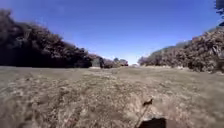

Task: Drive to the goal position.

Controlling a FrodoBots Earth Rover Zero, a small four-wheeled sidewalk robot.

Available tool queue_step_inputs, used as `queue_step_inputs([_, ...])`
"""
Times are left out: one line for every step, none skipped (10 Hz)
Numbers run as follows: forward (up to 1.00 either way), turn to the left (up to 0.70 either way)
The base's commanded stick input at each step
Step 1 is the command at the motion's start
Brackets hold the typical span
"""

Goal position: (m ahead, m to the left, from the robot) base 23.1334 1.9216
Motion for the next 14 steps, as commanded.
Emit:
queue_step_inputs([1.00, 0.00])
queue_step_inputs([1.00, 0.00])
queue_step_inputs([1.00, 0.00])
queue_step_inputs([1.00, 0.00])
queue_step_inputs([1.00, 0.00])
queue_step_inputs([1.00, 0.00])
queue_step_inputs([1.00, 0.00])
queue_step_inputs([1.00, 0.00])
queue_step_inputs([1.00, 0.00])
queue_step_inputs([1.00, 0.00])
queue_step_inputs([1.00, 0.00])
queue_step_inputs([1.00, 0.00])
queue_step_inputs([1.00, 0.00])
queue_step_inputs([1.00, 0.00])
